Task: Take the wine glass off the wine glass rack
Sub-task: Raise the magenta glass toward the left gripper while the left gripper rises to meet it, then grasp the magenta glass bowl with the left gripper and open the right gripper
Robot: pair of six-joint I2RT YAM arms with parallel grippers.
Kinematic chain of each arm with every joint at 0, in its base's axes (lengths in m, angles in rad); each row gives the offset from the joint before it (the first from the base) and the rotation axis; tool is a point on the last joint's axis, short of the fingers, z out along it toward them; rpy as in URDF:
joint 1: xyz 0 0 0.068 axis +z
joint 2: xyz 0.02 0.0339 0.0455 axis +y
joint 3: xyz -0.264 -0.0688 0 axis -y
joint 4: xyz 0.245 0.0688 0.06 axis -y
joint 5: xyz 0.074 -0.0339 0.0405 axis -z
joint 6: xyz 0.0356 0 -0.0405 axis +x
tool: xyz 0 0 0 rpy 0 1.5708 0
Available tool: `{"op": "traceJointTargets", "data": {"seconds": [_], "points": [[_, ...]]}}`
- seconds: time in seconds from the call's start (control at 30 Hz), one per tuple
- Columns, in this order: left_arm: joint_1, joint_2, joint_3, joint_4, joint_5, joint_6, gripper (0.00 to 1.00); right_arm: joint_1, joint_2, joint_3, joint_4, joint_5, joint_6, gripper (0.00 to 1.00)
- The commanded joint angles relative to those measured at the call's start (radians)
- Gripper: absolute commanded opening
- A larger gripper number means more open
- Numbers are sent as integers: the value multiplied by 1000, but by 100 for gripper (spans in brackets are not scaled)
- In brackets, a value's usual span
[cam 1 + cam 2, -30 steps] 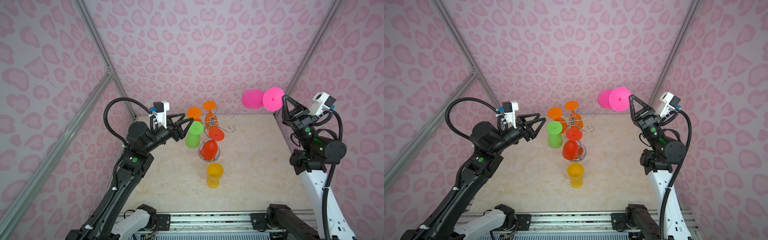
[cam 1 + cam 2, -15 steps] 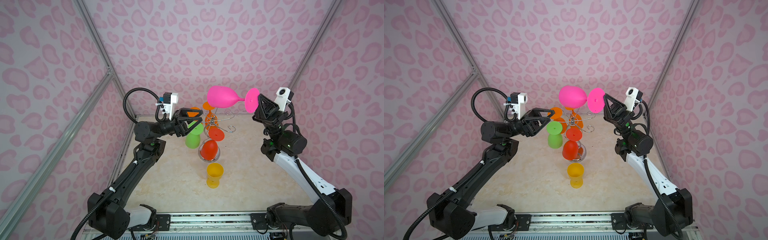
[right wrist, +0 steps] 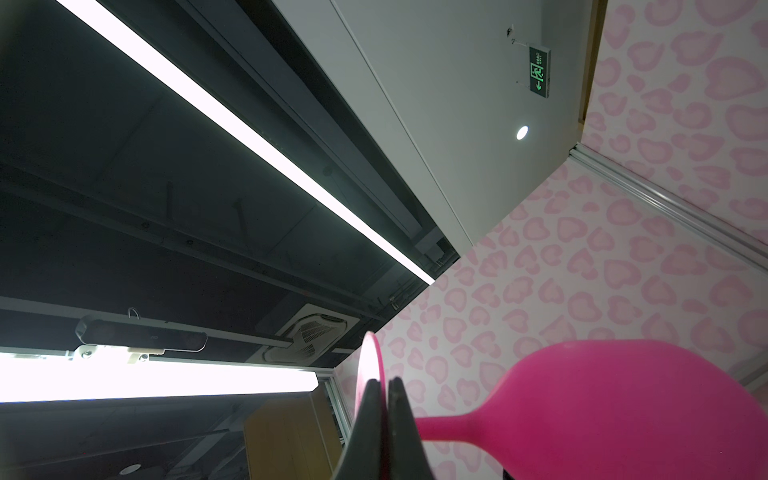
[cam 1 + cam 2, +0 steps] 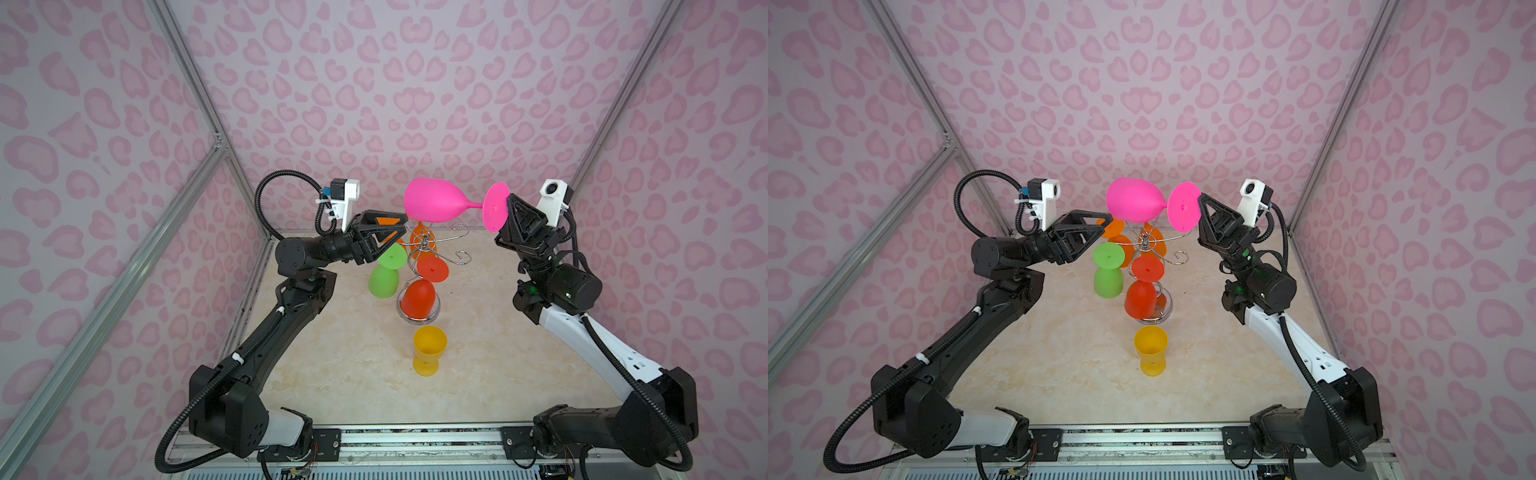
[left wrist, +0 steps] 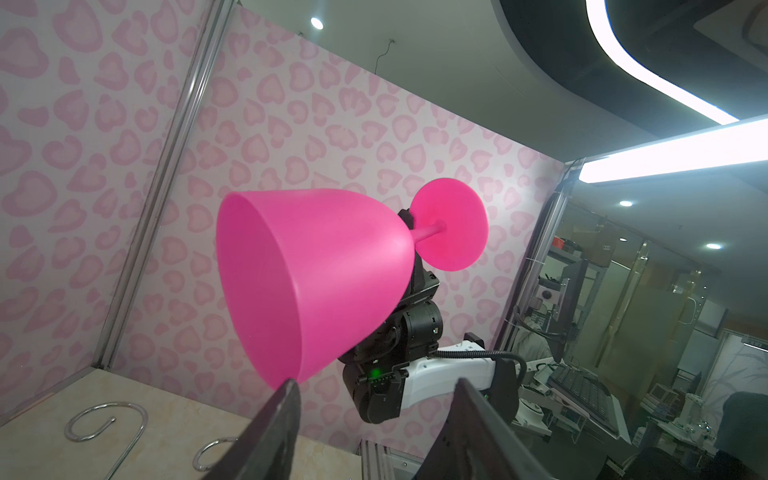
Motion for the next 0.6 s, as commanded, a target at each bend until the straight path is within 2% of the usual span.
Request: {"op": "traceJointTargets", "data": {"seconds": [0.0,0.23,0.33,0.57], "points": [[1,16,2,34,-2,13,63,9,8,-13,38,3,4,0],[3,54,24,57,-18,-4,65,20,11,-32,37,4,5,0],[2,70,29,110,-27,-49,64,20,12,-42,37,7,5,0],[3,98,31,238,-38,-163,48,21,27,-64,36,24,26,0]]}}
